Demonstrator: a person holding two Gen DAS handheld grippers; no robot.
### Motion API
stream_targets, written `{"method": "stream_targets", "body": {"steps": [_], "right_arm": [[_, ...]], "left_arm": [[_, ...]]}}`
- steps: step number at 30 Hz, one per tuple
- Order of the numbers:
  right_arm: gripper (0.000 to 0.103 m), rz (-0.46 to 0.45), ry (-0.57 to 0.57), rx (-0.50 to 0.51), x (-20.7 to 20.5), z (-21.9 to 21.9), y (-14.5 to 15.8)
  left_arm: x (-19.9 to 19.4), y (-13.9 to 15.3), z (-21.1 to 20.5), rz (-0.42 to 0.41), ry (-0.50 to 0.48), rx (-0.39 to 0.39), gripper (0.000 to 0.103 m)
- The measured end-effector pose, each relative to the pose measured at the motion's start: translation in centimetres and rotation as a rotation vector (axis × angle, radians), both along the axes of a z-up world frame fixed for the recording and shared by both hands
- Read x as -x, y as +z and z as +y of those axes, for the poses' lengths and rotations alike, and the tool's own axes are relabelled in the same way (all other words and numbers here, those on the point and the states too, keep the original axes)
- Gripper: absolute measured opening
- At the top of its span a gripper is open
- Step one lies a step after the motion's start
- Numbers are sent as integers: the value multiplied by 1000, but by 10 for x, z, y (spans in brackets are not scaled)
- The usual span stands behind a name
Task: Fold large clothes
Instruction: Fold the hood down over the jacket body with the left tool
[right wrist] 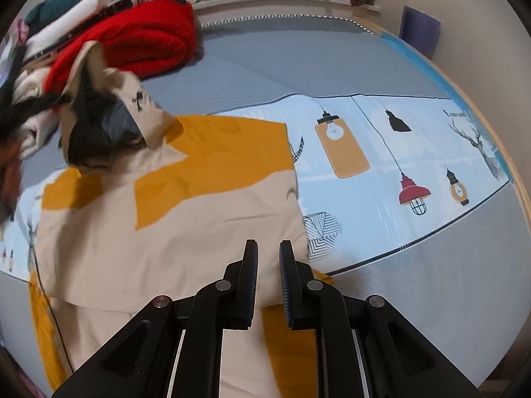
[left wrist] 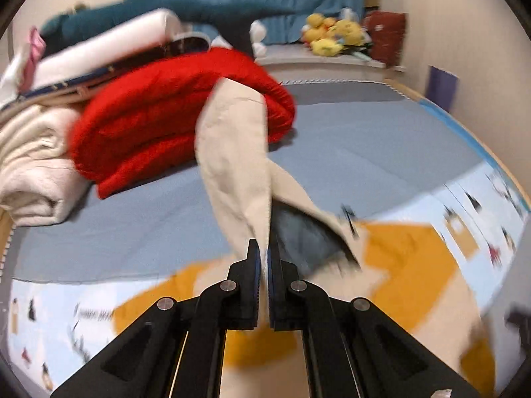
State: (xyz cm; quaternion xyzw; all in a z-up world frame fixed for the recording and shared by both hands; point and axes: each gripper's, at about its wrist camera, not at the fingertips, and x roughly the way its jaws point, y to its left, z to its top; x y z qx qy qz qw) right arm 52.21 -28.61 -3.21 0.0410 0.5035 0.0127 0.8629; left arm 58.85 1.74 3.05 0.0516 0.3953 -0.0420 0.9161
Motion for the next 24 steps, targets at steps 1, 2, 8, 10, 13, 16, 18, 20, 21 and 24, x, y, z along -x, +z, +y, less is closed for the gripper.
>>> {"method": "stream_targets", "body": {"steps": [1,2,8,10,13,16,18,20,21,24], "right_arm": [[15,-6,-4,-12,3,0,3],[15,-13,-3,-20,6,1,5],[15,-63,0,-52,24,6,19],[15,-74,1,-63,28,10,22],[15,-85,16,-72,32,20,22],[15,-104,50,-75,34,33,22],[15,-112,69,-88,34,40,20],[15,-97,97,-149,32,49,15],[15,-86,109,-177,31,52,12],[15,-8,166,-310,22,67,-5]], "left_arm": [[24,2,-3,-8,-7,-1,2],[45,0,-5,-12,-11,-10,2],[164,-27,-14,6,5,-92,2],[183,-36,-8,36,27,-61,6],[202,-48,15,39,110,57,15],[185,-54,33,108,178,166,15],[175,-61,50,117,198,281,33],[160,-85,70,214,267,387,35],[159,-96,78,253,295,450,35],[154,-132,94,378,391,651,35]]}}
